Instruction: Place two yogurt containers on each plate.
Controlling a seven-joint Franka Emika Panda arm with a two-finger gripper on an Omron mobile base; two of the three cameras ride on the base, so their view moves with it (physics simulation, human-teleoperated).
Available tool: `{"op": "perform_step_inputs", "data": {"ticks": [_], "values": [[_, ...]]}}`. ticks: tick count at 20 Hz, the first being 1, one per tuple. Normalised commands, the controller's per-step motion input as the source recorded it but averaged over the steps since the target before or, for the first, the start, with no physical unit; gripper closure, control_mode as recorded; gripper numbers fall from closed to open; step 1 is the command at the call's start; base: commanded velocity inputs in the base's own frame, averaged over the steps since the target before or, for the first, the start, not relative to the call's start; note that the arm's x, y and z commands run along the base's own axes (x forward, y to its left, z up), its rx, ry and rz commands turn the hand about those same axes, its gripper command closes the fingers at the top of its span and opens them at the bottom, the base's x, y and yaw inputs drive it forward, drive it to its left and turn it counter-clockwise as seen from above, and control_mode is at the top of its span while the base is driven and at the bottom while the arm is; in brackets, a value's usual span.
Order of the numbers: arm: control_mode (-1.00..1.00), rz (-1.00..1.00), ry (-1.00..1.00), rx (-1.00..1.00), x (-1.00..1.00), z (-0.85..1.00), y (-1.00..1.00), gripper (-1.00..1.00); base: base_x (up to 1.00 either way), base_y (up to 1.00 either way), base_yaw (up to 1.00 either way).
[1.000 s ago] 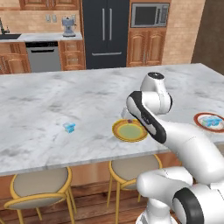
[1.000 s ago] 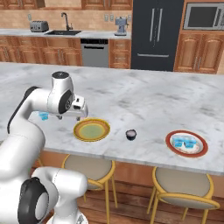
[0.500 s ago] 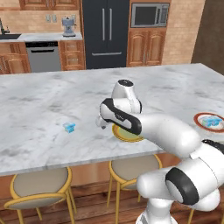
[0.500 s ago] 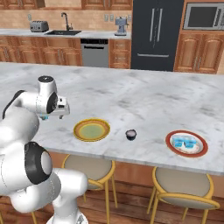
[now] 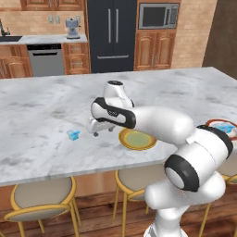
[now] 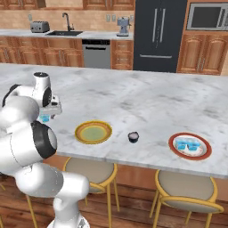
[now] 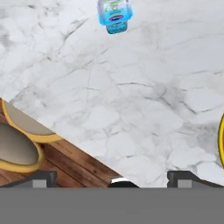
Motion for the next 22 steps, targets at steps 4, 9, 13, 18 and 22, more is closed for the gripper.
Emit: {"op": "perform_step_inputs", "data": {"ticks": [4, 9, 13, 18, 22], "values": [[-1.0, 0.0, 0.0, -0.05, 0.35, -0.22, 0.32, -1.0, 0.0, 0.0, 0.0], [-1.0, 0.0, 0.0, -0.08, 0.41, -0.37, 0.53, -1.0, 0.0, 0.0, 0.0], [-1.0, 0.0, 0.0, -0.01, 0.59, -0.26, 0.5, -1.0, 0.0, 0.0, 0.0], [-1.0, 0.0, 0.0, 0.0, 0.69, -0.27, 0.39, -1.0, 0.0, 0.0, 0.0], [-1.0, 0.0, 0.0, 0.0, 0.71, -0.2, 0.26, -1.0, 0.0, 0.0, 0.0]]}}
